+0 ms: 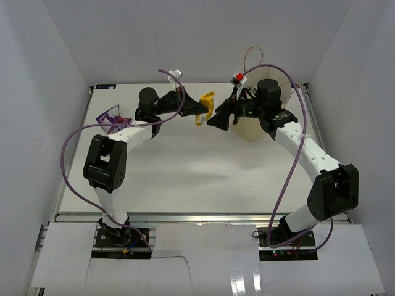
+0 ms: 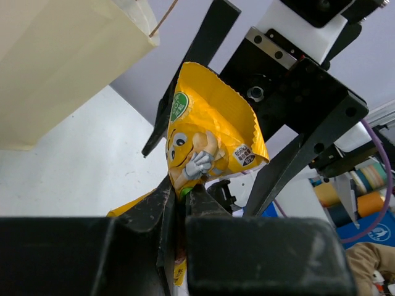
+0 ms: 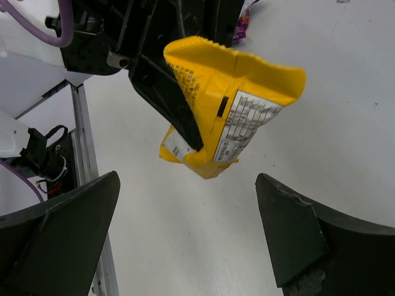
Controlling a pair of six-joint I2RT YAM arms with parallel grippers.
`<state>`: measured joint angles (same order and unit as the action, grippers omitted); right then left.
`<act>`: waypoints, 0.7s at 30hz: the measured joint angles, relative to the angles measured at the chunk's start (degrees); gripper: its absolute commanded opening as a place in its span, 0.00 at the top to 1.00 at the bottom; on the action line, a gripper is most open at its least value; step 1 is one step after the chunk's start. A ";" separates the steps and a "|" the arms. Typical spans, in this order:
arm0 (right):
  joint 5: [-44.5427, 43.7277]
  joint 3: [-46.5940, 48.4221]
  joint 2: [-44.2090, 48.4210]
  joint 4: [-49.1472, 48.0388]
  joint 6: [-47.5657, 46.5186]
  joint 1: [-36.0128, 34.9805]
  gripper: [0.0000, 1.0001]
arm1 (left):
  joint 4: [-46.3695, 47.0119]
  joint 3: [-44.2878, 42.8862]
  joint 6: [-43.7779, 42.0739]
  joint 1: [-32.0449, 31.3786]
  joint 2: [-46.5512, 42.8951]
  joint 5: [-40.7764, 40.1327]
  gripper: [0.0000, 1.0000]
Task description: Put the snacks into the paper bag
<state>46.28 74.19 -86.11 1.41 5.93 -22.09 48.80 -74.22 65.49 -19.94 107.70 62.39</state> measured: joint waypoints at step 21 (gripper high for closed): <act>2.78 0.28 -7.74 -10.36 12.94 -3.72 0.28 | 22.38 6.25 18.45 -0.07 0.26 -2.47 0.77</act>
<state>49.06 74.48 -93.84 -8.95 18.87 -25.80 71.18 -67.96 83.94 -20.01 107.96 59.92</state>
